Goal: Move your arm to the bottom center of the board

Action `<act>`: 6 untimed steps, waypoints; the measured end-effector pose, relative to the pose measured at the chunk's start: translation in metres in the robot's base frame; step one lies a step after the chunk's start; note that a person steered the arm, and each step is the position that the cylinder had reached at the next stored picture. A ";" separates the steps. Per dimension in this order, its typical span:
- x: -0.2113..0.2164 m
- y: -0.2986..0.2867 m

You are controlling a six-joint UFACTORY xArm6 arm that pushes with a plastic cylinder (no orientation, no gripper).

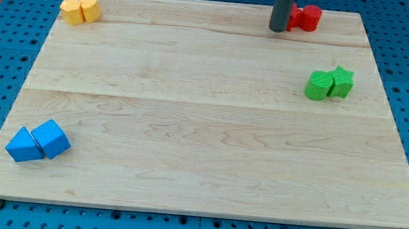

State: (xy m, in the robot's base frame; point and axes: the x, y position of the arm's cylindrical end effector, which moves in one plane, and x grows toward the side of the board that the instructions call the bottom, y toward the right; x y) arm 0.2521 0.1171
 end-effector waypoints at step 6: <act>0.346 -0.145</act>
